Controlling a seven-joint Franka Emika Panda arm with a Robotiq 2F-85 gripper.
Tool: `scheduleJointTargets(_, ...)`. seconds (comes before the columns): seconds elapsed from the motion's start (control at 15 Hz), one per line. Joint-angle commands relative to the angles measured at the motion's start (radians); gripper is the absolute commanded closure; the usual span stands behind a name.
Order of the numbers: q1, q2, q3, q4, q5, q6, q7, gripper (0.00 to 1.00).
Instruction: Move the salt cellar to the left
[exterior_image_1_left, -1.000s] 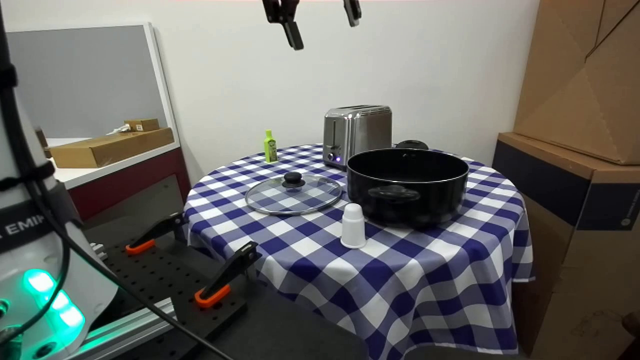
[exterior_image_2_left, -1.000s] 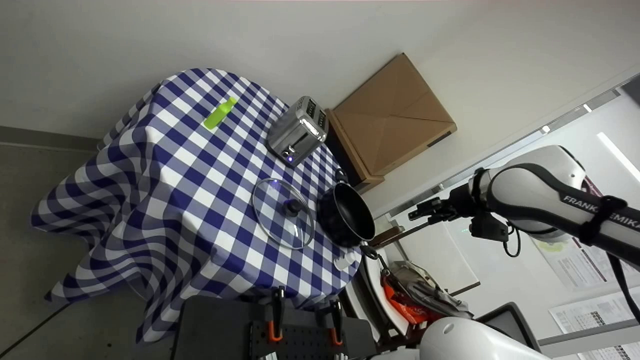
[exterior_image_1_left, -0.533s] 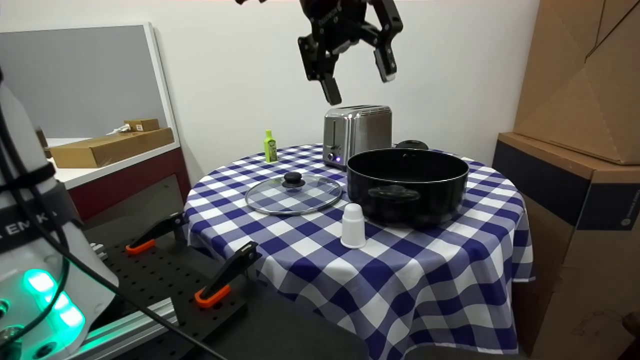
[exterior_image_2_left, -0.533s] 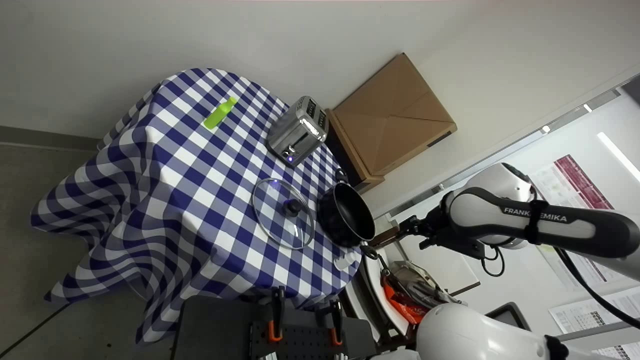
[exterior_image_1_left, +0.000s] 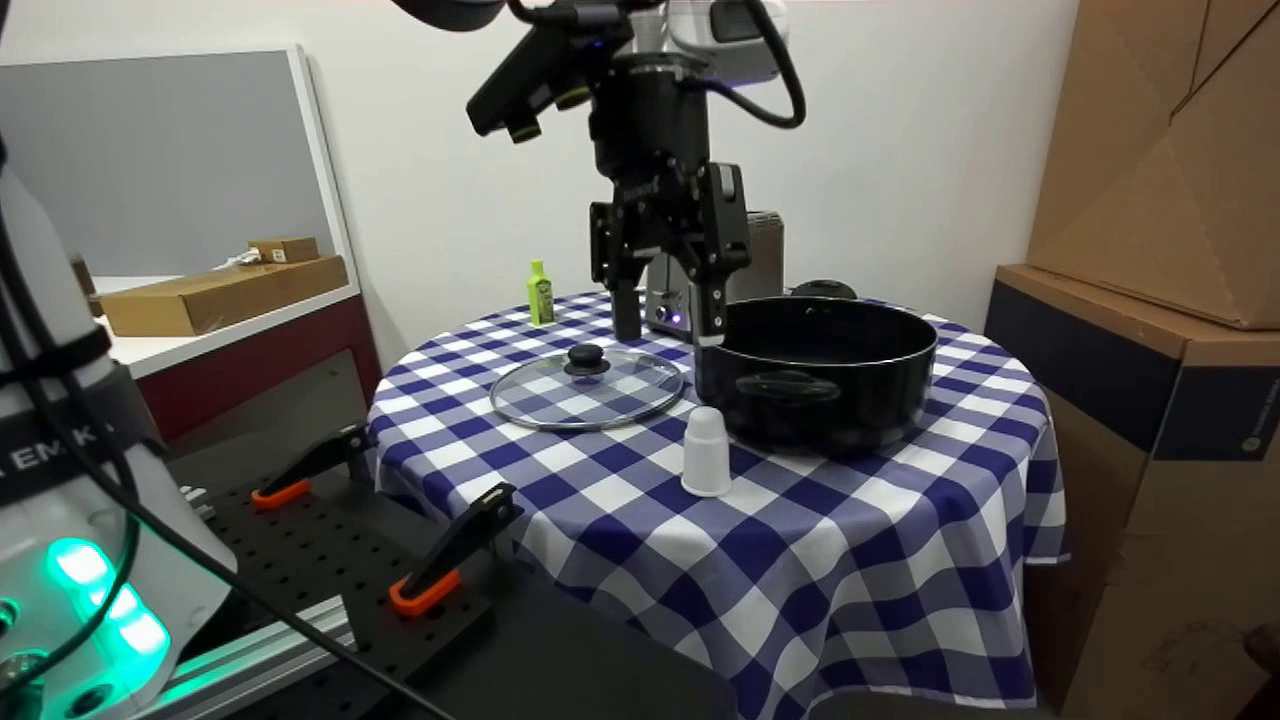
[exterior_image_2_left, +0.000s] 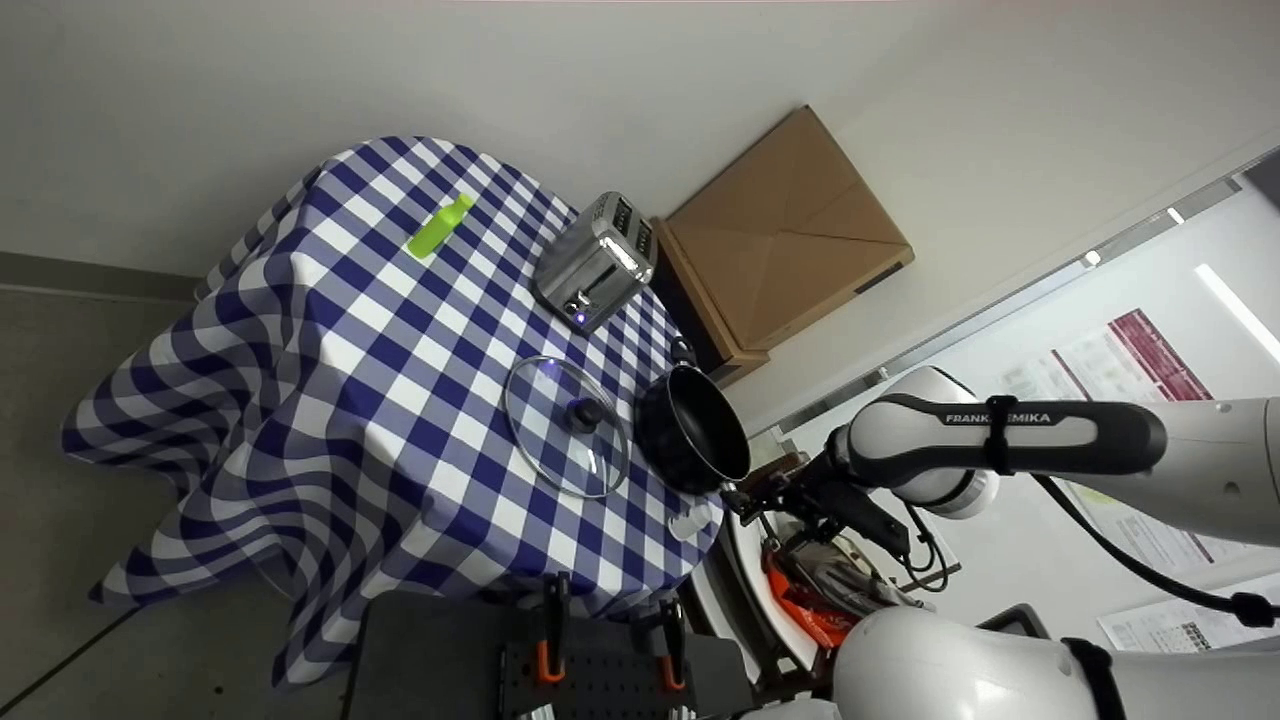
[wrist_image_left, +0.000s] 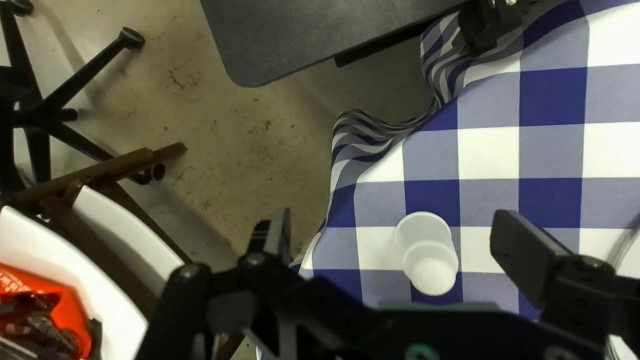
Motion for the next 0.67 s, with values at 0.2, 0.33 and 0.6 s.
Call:
scheduleJointTargets(0.2, 0.005, 0.134, -0.019, 0.003, -0.134, 0.139, 0.156, 0.0)
scheduleJointTargets(0.33, 0.008, 0.167, -0.027, 0.003, -0.184, 0.192, 0.216, 0.0)
scheduleJointTargets(0.6, 0.019, 0.226, -0.054, 0.003, -0.289, 0.289, 0.349, 0.0)
